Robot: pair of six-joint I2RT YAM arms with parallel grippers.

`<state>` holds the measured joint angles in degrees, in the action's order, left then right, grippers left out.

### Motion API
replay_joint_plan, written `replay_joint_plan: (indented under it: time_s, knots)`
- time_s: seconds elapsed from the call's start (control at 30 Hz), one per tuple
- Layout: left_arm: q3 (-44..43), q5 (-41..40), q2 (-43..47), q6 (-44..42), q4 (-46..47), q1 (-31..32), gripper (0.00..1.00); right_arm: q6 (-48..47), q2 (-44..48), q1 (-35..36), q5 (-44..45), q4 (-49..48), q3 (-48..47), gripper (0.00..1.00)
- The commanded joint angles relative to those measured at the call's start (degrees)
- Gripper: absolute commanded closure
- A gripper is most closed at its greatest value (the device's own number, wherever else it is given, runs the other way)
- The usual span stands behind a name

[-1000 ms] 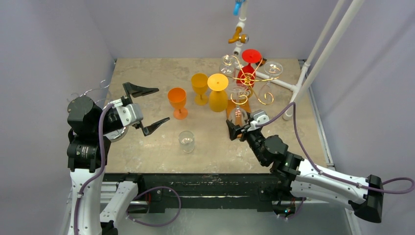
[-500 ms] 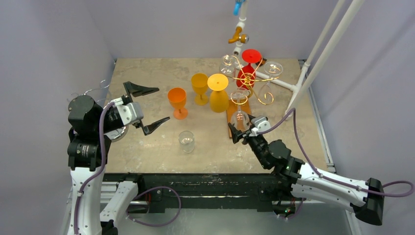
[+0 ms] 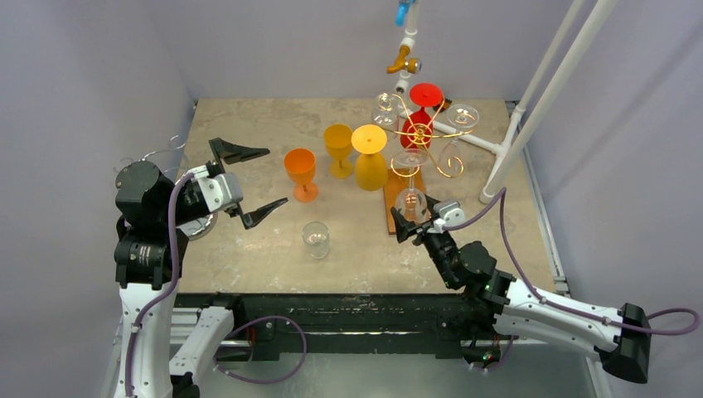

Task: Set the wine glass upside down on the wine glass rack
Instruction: Turn the wine glass upside down at the wine rack.

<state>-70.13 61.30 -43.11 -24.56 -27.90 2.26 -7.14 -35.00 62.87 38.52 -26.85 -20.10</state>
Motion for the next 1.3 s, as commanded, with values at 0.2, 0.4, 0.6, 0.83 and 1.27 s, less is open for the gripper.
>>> replay_joint_plan:
  time_s: [0.2,0.4,0.6,0.83,1.27]
  knots:
    - [0.27,0.53,0.05,0.36,1.26,-0.32,0.0,3.44,1.52,-0.29,4.7,-2.96,1.67,0.88]
    - [-0.05,0.66,-0.21,0.83,1.79,-0.26,0.0,6.05,1.35,-0.29,4.43,-2.45,2.43,0.59]
    - [-0.19,0.73,-0.48,0.87,1.98,-0.29,0.0,9.58,2.72,-0.34,5.28,0.3,2.52,0.22]
    - [0.0,0.75,-0.33,0.91,2.08,-0.28,0.0,11.02,4.88,-0.29,4.95,3.83,1.8,0.15]
    - [0.2,0.9,0.13,0.62,1.18,-0.32,0.0,18.6,11.14,-0.3,2.21,19.86,-6.54,0.2]
